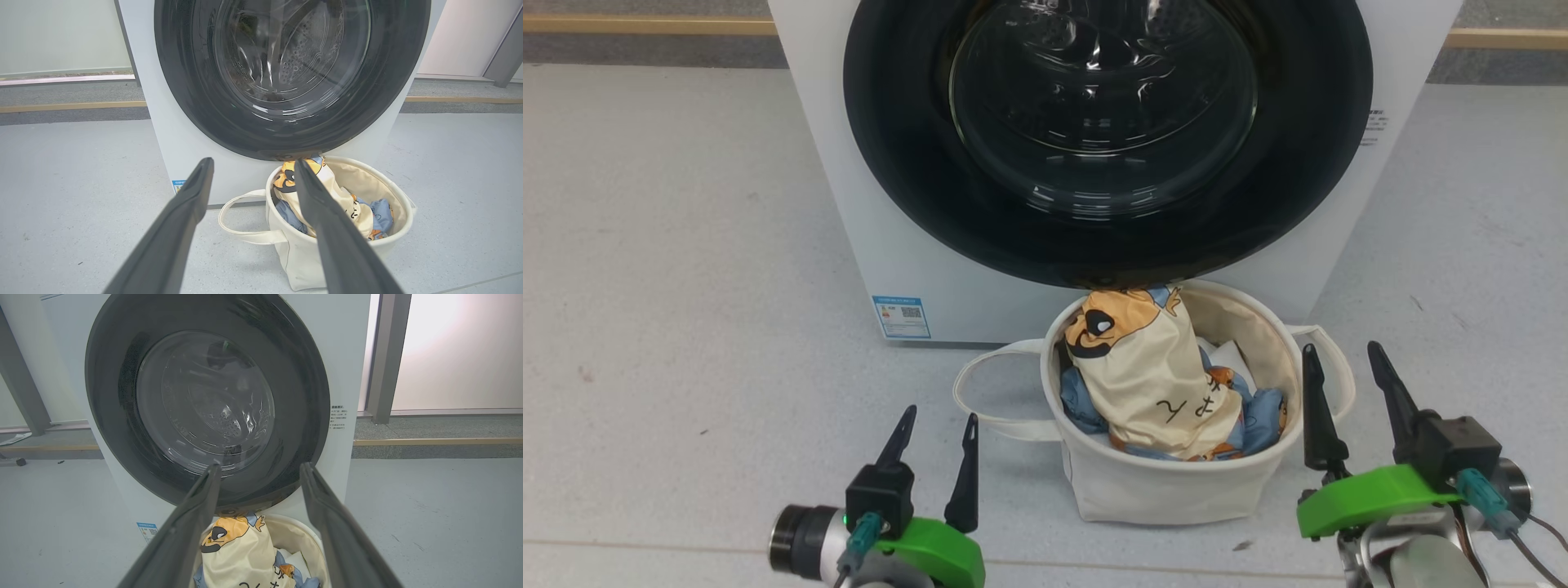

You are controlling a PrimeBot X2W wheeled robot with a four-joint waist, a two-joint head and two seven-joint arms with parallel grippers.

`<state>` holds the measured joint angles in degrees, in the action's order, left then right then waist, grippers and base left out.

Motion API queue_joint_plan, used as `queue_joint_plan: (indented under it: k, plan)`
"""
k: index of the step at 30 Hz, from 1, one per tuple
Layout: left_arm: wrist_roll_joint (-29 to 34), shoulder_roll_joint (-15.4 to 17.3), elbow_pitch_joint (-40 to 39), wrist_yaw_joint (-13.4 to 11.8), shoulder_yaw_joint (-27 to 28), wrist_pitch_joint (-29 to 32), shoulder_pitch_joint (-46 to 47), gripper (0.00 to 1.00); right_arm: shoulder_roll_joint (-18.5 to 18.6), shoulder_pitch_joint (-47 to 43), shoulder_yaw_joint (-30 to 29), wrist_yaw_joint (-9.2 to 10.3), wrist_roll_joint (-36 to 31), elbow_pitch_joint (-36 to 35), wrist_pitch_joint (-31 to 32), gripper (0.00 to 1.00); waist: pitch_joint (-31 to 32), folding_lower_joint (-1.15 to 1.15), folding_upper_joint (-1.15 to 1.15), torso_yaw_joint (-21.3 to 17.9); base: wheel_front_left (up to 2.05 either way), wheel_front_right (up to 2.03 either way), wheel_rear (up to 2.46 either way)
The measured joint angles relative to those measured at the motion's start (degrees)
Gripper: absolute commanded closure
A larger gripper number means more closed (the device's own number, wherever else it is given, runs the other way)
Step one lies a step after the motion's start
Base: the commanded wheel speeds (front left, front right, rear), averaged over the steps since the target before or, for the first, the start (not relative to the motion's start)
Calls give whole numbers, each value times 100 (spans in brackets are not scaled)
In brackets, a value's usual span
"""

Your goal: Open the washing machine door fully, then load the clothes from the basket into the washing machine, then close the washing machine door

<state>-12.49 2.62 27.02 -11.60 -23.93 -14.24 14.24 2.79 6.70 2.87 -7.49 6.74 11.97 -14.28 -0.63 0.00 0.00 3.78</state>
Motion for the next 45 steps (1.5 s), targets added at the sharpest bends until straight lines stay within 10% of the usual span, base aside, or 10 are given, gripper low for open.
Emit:
queue_joint_plan:
  k: [45]
  plan:
    - [-367,0,483,54,-263,-1,133,0,-14,3,-25,0,93,169,0,0,15,0,0,-24,36,65,-100]
